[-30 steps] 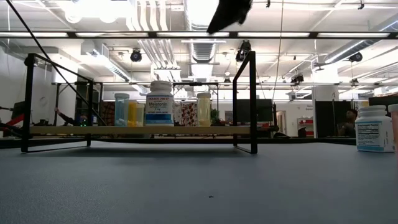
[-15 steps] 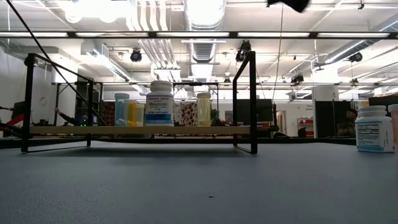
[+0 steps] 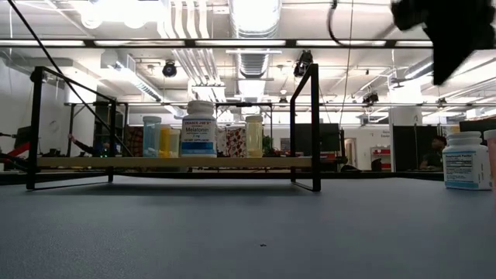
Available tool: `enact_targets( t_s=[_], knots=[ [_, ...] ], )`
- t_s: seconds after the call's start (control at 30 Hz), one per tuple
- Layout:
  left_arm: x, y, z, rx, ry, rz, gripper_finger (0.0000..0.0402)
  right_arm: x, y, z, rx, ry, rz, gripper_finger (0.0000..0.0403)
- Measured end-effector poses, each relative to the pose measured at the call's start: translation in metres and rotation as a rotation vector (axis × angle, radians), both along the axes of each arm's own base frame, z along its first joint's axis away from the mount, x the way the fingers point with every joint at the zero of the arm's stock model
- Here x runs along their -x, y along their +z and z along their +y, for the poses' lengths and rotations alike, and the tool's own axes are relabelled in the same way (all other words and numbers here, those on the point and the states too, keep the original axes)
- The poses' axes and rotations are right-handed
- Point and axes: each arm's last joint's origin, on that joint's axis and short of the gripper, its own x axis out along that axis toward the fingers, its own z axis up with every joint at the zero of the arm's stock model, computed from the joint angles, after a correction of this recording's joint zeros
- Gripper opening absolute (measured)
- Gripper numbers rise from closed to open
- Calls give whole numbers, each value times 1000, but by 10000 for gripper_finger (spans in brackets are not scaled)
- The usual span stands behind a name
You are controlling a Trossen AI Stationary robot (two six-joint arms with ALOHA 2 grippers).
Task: Pick and place medicine bottles onto shelf by color
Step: Put the white pill bottle on the shelf
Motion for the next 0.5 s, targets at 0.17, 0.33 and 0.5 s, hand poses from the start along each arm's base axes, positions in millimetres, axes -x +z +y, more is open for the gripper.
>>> enact_targets(
  t_s=[0.17,0.33,0.5],
  knots=[
    [0,0,0,-2,0,3,0,18,-18,-10,91,-262,101,13],
    [0,0,0,-2,0,4,0,21,-30,-11,97,-318,125,30],
    [0,-1,0,-4,0,6,0,21,-30,-11,97,-332,123,95]
  ],
)
